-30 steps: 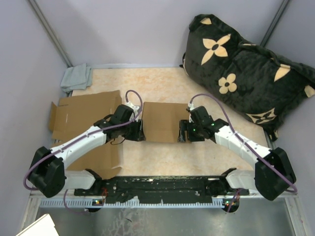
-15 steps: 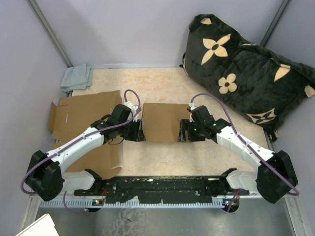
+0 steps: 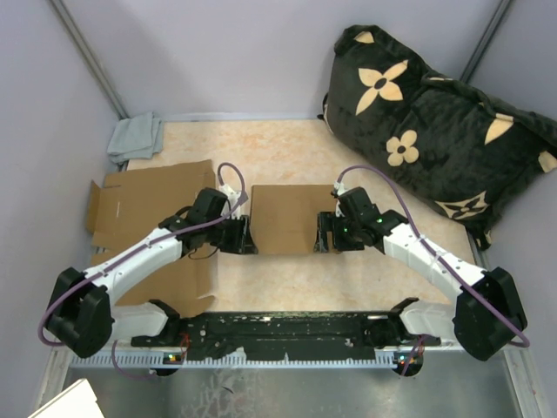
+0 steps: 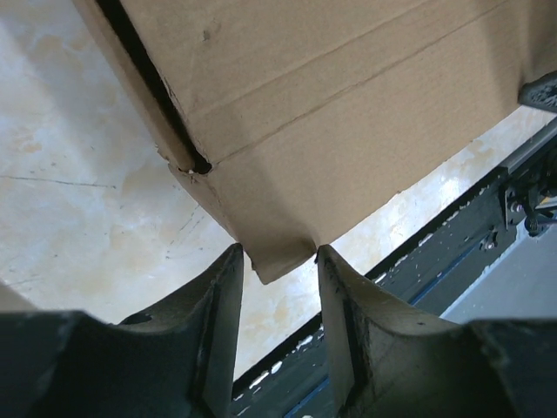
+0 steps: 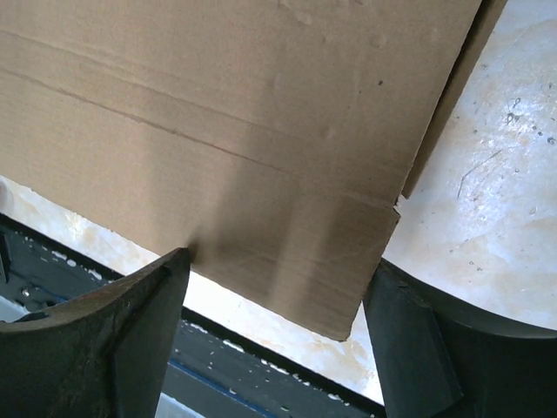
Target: Fold the paper box
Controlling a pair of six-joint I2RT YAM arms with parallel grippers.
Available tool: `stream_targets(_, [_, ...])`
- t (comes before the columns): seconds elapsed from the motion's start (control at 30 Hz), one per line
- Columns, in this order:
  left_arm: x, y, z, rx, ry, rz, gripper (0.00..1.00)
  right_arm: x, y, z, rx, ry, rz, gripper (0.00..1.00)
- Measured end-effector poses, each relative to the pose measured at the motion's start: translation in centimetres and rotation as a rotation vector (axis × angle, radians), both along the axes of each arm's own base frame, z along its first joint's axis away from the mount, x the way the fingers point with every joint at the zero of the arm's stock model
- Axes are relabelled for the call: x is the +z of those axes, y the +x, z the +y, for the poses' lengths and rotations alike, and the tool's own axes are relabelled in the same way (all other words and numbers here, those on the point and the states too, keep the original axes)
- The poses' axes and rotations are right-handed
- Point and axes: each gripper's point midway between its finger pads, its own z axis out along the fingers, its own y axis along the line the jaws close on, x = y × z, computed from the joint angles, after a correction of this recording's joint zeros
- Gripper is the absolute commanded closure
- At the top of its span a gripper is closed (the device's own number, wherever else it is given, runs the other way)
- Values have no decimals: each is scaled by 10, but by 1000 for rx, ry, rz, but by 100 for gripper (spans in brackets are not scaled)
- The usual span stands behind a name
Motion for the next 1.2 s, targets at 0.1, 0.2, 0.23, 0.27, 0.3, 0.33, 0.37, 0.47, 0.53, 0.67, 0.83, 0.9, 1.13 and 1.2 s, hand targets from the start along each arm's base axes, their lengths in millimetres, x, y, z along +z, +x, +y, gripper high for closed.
stream_targets(0.1, [-10, -6, 1, -10, -9, 29, 57, 3, 1, 1, 0, 2, -5, 24])
stream_targets(0.2, [-19, -12, 0, -15, -12, 63, 58, 6, 4, 2, 0, 7, -17, 27])
stream_targets(0.23, [-22, -13, 0, -14, -13, 71, 58, 6, 4, 2, 0, 7, -17, 28])
stream_targets(0.27, [-24, -13, 0, -13, -17, 79, 58, 6, 4, 2, 0, 6, -16, 28])
stream_targets(0.3, [-26, -14, -1, -12, -20, 85, 58, 6, 4, 2, 0, 6, -16, 28])
stream_targets(0.33, [-28, -14, -1, -11, -23, 91, 58, 6, 5, 2, 0, 7, -17, 29])
stream_targets(0.37, [-30, -14, -1, -10, -25, 97, 58, 6, 5, 2, 0, 7, -17, 29])
stream_targets(0.47, [-35, -15, -2, -3, -30, 116, 58, 7, 5, 2, 0, 7, -18, 29])
stream_targets(0.53, [-36, -16, -2, 1, -37, 125, 58, 7, 5, 2, 0, 8, -19, 29])
stream_targets(0.67, [-34, -15, -3, 11, -51, 133, 57, 7, 5, 2, -1, 8, -19, 28])
stream_targets(0.83, [-25, -15, -5, 11, -83, 127, 57, 7, 6, 1, -3, 6, -20, 26])
stream_targets(0.9, [-20, -14, -5, 13, -103, 127, 57, 6, 6, 1, -5, 5, -21, 26])
stream_targets(1.13, [-12, -10, -3, 20, -160, 145, 57, 6, 6, 1, -7, 4, -20, 26])
stream_targets(1.2, [-11, -10, -3, 20, -163, 146, 57, 6, 6, 0, -8, 4, -20, 26])
